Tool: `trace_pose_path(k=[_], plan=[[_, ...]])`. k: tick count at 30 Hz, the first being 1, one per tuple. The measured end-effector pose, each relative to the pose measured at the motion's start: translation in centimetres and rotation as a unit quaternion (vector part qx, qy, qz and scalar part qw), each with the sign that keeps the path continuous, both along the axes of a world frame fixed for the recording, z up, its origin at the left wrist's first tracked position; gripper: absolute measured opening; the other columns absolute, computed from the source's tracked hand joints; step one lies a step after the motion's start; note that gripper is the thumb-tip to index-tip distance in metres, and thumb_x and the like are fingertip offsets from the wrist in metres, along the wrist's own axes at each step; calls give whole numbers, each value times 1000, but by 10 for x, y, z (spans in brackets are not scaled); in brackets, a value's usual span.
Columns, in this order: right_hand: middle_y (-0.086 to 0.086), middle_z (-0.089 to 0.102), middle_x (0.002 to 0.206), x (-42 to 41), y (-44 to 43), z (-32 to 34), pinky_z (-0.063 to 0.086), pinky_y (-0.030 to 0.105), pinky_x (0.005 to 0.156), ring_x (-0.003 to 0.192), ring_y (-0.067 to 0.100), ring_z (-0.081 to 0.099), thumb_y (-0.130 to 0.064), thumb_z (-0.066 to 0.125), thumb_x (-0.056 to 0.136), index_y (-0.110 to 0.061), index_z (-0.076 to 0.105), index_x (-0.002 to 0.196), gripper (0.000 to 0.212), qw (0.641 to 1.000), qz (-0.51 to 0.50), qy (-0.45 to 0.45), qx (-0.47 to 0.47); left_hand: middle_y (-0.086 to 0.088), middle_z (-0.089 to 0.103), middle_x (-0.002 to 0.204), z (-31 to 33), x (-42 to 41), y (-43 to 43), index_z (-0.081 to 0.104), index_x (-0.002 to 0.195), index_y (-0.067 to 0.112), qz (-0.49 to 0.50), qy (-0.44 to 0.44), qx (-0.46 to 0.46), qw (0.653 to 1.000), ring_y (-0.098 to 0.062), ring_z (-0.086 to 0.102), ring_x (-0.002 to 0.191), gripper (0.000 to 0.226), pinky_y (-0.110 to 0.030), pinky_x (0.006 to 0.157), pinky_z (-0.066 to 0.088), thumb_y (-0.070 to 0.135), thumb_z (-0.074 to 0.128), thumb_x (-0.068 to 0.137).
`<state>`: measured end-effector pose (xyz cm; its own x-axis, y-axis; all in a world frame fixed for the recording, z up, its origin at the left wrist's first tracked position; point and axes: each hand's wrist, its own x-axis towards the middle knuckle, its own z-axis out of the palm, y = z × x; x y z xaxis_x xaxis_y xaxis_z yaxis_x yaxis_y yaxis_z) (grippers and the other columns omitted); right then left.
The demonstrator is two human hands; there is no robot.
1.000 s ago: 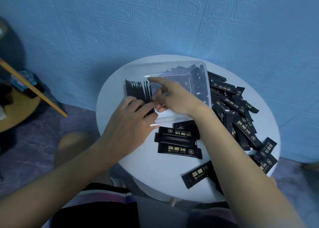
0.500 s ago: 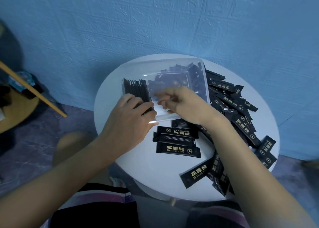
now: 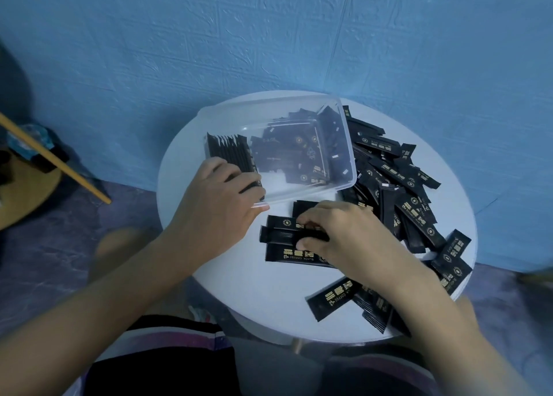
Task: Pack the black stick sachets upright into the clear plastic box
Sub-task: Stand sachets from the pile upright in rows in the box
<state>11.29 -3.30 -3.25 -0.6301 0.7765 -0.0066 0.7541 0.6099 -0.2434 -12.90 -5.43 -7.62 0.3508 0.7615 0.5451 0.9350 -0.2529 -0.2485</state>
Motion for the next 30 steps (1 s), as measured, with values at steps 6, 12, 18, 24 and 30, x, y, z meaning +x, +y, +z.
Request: trace_pose_path(k=[6,12,18,24,30], plan=[[-8,63,117,0,4,-10,52,42,90,112,22,59,-40,63,95,-27,67,126,34,999,8,-12,49,4,72,117,1,0,0,76,101,21,3,-1,0,1000,-25,64,98,36,-42,103,35,43,47,101],[-11,63,112,-2,6,-10,52,38,85,109,19,58,-49,60,94,-30,68,118,32,998,11,-33,61,4,73,117,1,1,-1,76,101,21,2,-5,-1,1000,-25,64,97,38,-42,103,35,43,46,101],[-10,62,114,-4,6,-9,50,35,80,110,20,59,-45,58,96,-28,66,121,31,996,17,-44,77,4,73,112,2,2,-1,76,98,20,-4,-11,11,1000,-26,64,94,37,-42,102,35,42,46,101],[-9,65,105,-6,6,-12,46,33,67,100,20,61,-42,51,99,-26,68,110,26,994,20,-28,108,2,74,113,2,1,-1,77,100,19,-6,-13,6,1000,-26,65,94,39,-42,101,36,42,45,100],[-8,63,81,-3,12,-21,52,37,56,77,22,60,-36,46,95,-24,67,86,26,985,25,-5,169,3,74,112,2,1,-1,76,100,19,-8,-17,7,1000,-26,65,94,37,-42,101,36,41,46,100]])
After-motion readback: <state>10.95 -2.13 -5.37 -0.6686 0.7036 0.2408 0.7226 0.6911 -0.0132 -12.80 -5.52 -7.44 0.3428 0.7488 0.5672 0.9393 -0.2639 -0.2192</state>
